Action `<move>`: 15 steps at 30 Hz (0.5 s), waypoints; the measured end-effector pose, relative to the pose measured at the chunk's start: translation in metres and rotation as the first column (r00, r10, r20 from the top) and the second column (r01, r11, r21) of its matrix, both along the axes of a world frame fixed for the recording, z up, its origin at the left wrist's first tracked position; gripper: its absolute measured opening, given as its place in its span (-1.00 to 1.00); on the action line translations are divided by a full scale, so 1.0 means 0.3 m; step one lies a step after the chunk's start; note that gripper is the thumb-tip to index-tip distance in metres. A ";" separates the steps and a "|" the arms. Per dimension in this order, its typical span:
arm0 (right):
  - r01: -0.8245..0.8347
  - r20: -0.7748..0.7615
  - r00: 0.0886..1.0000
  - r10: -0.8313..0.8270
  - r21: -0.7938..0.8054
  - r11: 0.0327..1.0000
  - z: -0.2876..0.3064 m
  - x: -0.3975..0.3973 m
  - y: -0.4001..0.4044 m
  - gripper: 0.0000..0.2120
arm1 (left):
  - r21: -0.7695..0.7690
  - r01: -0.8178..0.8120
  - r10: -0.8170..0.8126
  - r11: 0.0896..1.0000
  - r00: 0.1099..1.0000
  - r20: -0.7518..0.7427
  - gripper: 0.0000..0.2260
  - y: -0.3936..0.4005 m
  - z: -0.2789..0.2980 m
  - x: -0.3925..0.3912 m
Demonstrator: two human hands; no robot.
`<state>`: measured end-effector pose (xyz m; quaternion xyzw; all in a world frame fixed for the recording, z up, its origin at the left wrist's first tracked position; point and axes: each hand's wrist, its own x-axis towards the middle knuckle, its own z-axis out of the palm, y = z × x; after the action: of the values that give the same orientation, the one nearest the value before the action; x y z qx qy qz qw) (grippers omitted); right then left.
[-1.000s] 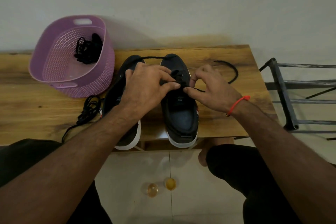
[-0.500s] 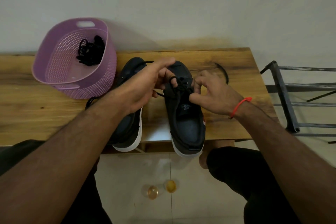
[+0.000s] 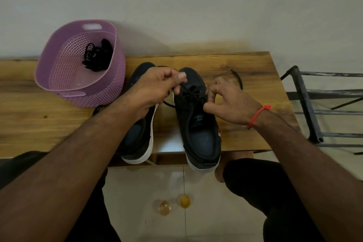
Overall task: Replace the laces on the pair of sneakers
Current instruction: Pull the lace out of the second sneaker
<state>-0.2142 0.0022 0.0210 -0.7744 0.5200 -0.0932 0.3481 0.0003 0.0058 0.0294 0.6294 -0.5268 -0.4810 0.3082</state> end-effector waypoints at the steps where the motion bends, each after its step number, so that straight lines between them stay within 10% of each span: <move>1: 0.003 0.003 1.000 -0.003 0.004 1.000 -0.001 0.000 0.000 -0.79 | 0.004 -0.067 0.067 0.998 0.996 -0.050 -0.84 -0.001 -0.004 -0.003; 6: 0.011 0.014 1.000 -0.011 0.009 1.000 -0.005 -0.004 -0.003 -0.81 | -0.337 0.201 -0.005 0.920 0.865 0.502 -0.83 0.014 -0.050 -0.012; 10: 0.008 0.000 1.000 -0.008 0.000 1.000 -0.010 -0.005 -0.006 -0.79 | -0.297 0.486 -0.244 0.822 0.772 0.588 -0.72 0.040 -0.042 -0.043; 15: 0.012 -0.005 1.000 -0.012 0.005 1.000 -0.013 -0.005 -0.010 -0.80 | -0.313 0.542 -0.145 0.780 0.643 0.752 -0.77 0.039 -0.033 -0.042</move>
<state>-0.2158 -0.0008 0.0171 -0.7707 0.5256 -0.0919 0.3483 -0.0122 0.0176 0.0195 0.5385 -0.8241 -0.1029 0.1426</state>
